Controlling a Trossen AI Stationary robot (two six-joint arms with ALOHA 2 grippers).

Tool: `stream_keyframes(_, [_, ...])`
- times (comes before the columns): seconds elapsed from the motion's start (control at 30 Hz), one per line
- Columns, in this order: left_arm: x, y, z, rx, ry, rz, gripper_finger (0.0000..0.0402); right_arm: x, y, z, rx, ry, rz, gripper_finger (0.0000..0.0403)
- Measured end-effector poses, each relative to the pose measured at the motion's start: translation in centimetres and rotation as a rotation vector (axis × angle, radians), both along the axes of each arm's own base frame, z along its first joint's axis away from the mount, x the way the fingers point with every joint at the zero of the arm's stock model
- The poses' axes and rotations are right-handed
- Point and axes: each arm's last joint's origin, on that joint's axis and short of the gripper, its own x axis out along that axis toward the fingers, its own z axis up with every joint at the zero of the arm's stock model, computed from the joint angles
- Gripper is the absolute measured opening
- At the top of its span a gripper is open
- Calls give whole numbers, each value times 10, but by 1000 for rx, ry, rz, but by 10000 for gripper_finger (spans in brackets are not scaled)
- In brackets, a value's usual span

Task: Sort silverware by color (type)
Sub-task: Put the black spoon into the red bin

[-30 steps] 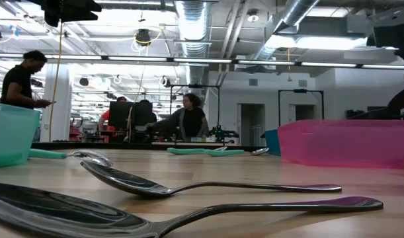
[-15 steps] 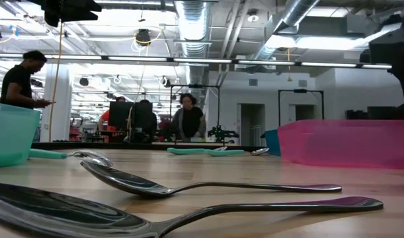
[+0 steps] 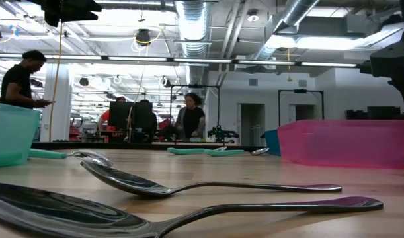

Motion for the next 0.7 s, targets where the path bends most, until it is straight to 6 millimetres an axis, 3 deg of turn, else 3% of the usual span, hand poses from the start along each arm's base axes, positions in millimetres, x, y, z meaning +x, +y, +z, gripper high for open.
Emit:
stream_keyframes(0.47, [0,0,0,-2,-2,0,206,3,2,-2,78,30,46,44])
stream_keyframes(0.7, [0,0,0,-2,-2,0,206,6,-3,-2,110,50,17,74])
